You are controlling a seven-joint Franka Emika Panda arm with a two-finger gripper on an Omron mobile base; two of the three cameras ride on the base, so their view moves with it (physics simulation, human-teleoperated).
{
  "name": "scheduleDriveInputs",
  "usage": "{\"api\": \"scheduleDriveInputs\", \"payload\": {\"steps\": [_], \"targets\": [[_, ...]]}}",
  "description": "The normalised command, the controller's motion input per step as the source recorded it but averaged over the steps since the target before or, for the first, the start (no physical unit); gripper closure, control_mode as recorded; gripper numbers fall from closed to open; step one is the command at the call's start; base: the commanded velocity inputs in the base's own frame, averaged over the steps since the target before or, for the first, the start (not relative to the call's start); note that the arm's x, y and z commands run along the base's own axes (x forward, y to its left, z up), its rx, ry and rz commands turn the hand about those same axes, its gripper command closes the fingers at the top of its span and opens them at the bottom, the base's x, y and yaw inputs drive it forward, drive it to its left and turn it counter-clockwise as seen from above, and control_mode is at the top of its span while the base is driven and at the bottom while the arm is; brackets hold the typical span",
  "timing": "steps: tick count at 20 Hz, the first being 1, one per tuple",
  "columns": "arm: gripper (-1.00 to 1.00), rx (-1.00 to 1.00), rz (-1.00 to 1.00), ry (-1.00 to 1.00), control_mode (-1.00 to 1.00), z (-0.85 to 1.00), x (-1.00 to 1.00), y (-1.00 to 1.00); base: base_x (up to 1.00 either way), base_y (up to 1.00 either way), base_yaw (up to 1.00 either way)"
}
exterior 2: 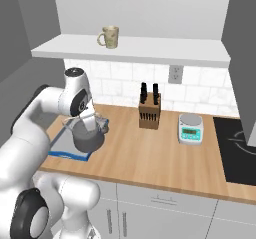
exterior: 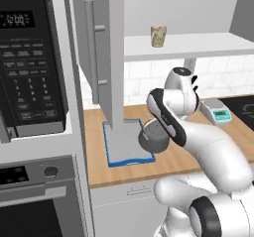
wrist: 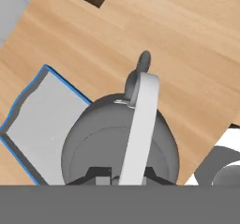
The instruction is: Pick the kettle from the counter and place it on the tray. Then pick the mug from the cabinet and place it on the tray. Then close the cabinet doors.
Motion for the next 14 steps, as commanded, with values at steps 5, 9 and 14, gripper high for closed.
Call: {"api": "scheduleDriveInputs", "payload": {"steps": [5,9,14], "targets": [[1.0,0.0,0.0,-0.01,-1.0,0.0,0.4,0.57,0.0,0.0,0.0],[1.0,0.0,0.0,0.0,-1.0,0.0,0.41,0.55,0.0,0.0,0.0],[1.0,0.0,0.0,0.0,-1.0,0.0,0.47,0.41,0.0,0.0,0.0]]}}
